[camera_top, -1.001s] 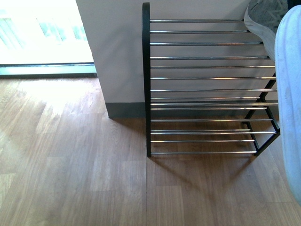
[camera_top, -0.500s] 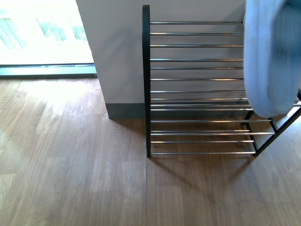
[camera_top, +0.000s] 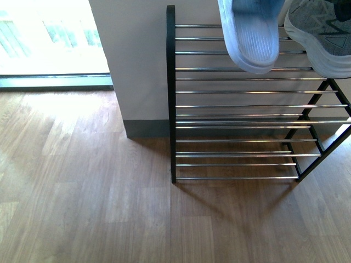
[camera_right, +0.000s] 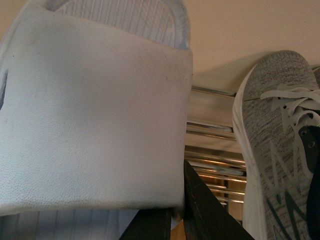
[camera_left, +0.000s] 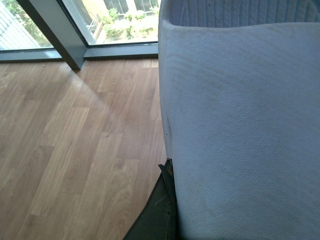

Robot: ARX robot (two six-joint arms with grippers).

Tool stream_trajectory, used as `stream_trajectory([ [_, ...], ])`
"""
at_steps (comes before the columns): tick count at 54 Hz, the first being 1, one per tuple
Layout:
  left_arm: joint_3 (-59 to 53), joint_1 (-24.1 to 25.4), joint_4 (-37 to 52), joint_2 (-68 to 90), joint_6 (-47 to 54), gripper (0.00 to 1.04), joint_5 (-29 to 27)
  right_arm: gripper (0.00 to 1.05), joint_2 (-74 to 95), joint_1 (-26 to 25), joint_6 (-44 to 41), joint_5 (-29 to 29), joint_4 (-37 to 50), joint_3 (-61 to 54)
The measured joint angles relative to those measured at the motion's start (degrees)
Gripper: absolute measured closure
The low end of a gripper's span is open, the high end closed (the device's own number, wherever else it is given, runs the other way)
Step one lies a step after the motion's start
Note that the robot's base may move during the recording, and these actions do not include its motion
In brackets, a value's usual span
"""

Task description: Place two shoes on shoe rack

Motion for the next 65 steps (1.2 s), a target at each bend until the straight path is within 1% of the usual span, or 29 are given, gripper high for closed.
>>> stream_trajectory([
  [6, 0.00, 0.00, 0.00, 0.00, 0.00, 1.03, 0.00, 1.03, 4.50, -0.37, -1.92, 3.78, -3.02, 5.51],
  [19, 0.00, 0.00, 0.00, 0.00, 0.02, 1.03, 0.00, 1.03, 11.02, -1.84, -5.01, 9.42, -8.50, 14.12],
  [38, 0.00, 0.00, 0.00, 0.00, 0.00, 1.03, 0.00, 1.03, 16.87, -3.10, -8.74, 11.13, -14.56, 20.92],
  [48, 0.00, 0.00, 0.00, 0.00, 0.00, 1.03, 0.00, 1.03, 17.99, -4.13, -9.44, 12.00, -15.19, 21.90],
  [56, 0.00, 0.00, 0.00, 0.00, 0.00, 1.03, 0.00, 0.85, 18.03, -4.70, -9.66, 12.07, -14.84, 21.92],
  [57, 0.00, 0.00, 0.00, 0.00, 0.00, 1.03, 0.00, 0.81, 18.03, -4.74, -9.68, 11.93, -14.58, 21.92],
  [63, 0.00, 0.00, 0.00, 0.00, 0.00, 1.03, 0.00, 0.70, 18.03, -4.76, -9.70, 11.67, -13.55, 21.92],
  [65, 0.00, 0.00, 0.00, 0.00, 0.00, 1.03, 0.00, 0.65, 17.99, -4.74, -9.73, 11.26, -13.09, 21.90],
])
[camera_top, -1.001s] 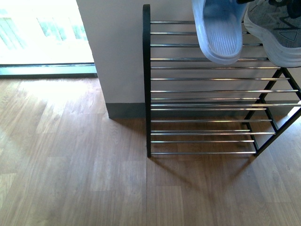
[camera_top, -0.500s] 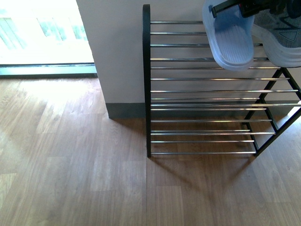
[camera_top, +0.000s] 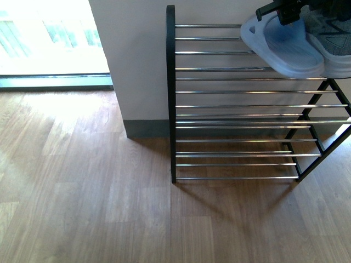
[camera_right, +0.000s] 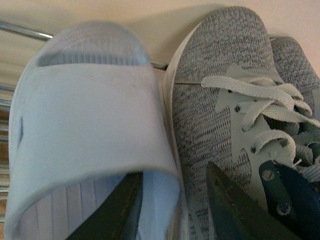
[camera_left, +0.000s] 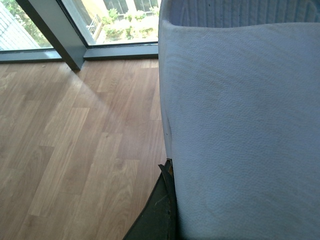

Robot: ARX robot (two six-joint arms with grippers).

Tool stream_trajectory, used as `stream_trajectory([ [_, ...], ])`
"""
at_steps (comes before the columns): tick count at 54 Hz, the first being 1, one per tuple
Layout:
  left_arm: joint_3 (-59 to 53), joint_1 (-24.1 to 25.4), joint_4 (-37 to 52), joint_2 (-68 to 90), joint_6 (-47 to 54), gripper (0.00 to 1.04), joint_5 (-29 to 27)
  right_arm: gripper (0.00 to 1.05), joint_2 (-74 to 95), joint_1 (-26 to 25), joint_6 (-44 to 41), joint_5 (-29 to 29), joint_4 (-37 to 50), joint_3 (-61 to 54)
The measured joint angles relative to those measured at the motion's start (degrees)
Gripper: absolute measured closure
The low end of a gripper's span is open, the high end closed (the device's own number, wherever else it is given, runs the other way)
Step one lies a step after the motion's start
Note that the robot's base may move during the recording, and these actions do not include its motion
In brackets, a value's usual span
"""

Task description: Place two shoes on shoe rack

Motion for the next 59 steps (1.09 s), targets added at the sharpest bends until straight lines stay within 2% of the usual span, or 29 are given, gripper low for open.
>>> stream_trajectory([
  [15, 0.00, 0.00, 0.00, 0.00, 0.00, 1.03, 0.00, 0.30, -3.56, 0.79, 0.17, -4.02, 3.54, -3.54],
  [22, 0.00, 0.00, 0.00, 0.00, 0.00, 1.03, 0.00, 0.08, -7.63, 1.46, 0.00, -5.53, 5.84, -6.67],
  [32, 0.00, 0.00, 0.00, 0.00, 0.02, 1.03, 0.00, 0.09, -10.71, 1.07, 0.26, -7.85, 6.62, -9.07],
  [45, 0.00, 0.00, 0.00, 0.00, 0.00, 1.03, 0.00, 0.09, -21.57, -1.11, 4.94, -16.15, 15.19, -22.47],
  [51, 0.00, 0.00, 0.00, 0.00, 0.00, 1.03, 0.00, 0.09, -29.79, -1.40, 7.76, -20.22, 22.12, -30.73],
  [59, 0.00, 0.00, 0.00, 0.00, 0.00, 1.03, 0.00, 0.09, -45.05, -1.16, 11.93, -25.59, 34.03, -47.76],
])
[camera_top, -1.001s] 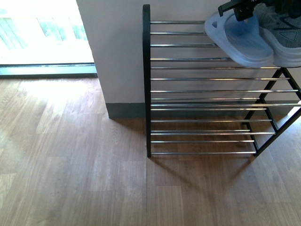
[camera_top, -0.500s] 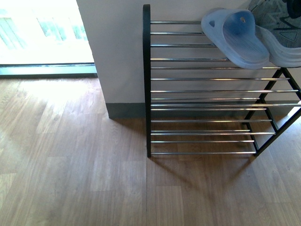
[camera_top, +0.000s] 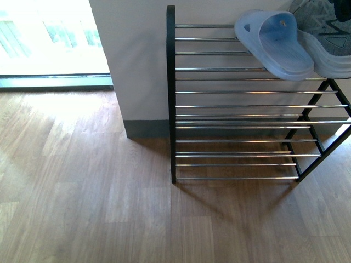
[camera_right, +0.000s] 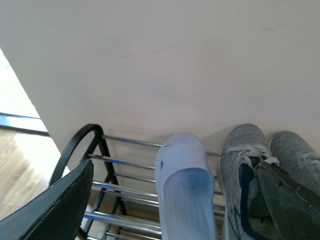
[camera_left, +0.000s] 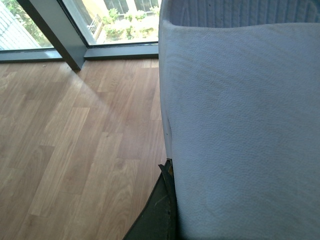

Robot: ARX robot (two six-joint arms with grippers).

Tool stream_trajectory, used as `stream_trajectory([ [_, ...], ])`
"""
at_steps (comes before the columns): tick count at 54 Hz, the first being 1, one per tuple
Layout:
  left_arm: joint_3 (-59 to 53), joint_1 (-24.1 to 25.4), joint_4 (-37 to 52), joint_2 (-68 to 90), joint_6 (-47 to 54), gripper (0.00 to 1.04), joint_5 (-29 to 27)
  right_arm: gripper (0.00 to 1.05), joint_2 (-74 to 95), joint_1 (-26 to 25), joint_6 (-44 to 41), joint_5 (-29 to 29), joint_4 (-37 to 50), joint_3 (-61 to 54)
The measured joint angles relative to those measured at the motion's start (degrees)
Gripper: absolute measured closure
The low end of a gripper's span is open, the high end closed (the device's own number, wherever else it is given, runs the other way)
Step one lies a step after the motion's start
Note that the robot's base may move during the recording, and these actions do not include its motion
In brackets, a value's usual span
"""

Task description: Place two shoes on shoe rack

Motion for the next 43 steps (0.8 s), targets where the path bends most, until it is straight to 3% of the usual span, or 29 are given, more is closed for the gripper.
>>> stream_trajectory([
  [15, 0.00, 0.00, 0.00, 0.00, 0.00, 1.03, 0.00, 0.09, -20.15, -2.12, 6.05, -0.94, 12.04, -24.24],
  [27, 0.00, 0.00, 0.00, 0.00, 0.02, 1.03, 0.04, 0.09, -24.26, -3.50, 7.78, 0.07, 14.95, -30.16],
  [31, 0.00, 0.00, 0.00, 0.00, 0.00, 1.03, 0.02, 0.21, -25.75, -3.15, 4.98, 6.19, 12.83, -31.12],
  [43, 0.00, 0.00, 0.00, 0.00, 0.00, 1.03, 0.00, 0.51, -31.19, -4.96, 2.25, 6.29, 12.81, -36.98],
])
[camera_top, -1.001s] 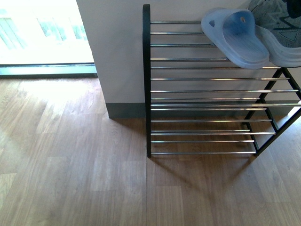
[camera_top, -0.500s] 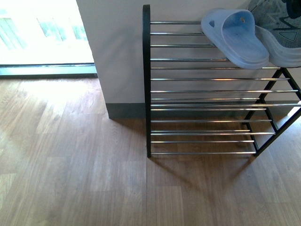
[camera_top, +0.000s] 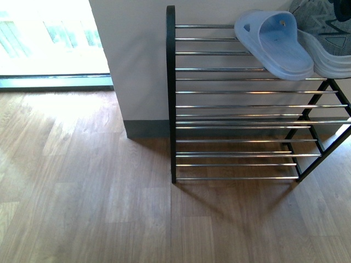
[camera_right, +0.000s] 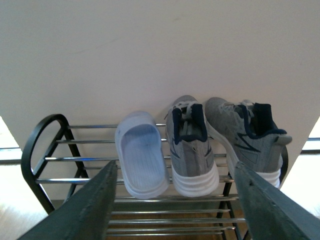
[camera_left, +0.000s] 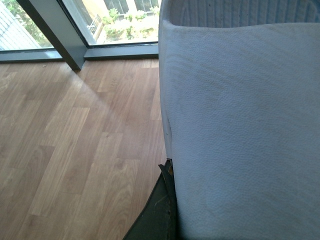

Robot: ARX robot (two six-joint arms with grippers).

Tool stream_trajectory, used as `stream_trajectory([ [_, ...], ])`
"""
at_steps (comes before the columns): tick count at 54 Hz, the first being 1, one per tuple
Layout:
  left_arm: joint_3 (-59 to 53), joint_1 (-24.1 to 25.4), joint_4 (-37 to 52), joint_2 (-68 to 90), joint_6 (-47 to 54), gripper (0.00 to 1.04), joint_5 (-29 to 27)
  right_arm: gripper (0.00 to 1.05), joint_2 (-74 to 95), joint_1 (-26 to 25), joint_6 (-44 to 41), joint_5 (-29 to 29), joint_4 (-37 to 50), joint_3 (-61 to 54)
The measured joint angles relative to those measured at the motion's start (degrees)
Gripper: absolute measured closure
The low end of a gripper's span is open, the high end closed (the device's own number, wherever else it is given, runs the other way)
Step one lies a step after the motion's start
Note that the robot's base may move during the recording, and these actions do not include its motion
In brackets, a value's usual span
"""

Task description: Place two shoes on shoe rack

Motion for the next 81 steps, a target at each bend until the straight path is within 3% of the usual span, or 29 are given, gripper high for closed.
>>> stream_trajectory([
  [13, 0.00, 0.00, 0.00, 0.00, 0.00, 1.03, -0.02, 0.84, -5.73, -1.77, -0.81, -1.81, -0.85, -4.87],
  [16, 0.00, 0.00, 0.00, 0.00, 0.02, 1.03, 0.00, 0.93, -7.32, -3.78, -0.92, -5.22, -1.51, -5.90],
  [21, 0.00, 0.00, 0.00, 0.00, 0.00, 1.03, 0.02, 1.03, -9.46, -5.86, -1.14, -5.90, -2.45, -7.17],
  [56, 0.00, 0.00, 0.00, 0.00, 0.00, 1.03, 0.00, 1.03, -24.92, -6.47, -1.07, -6.25, -10.32, -13.62],
  [81, 0.00, 0.00, 0.00, 0.00, 0.00, 1.03, 0.00, 1.03, -36.30, -6.54, -1.07, -6.38, -21.16, -13.62],
])
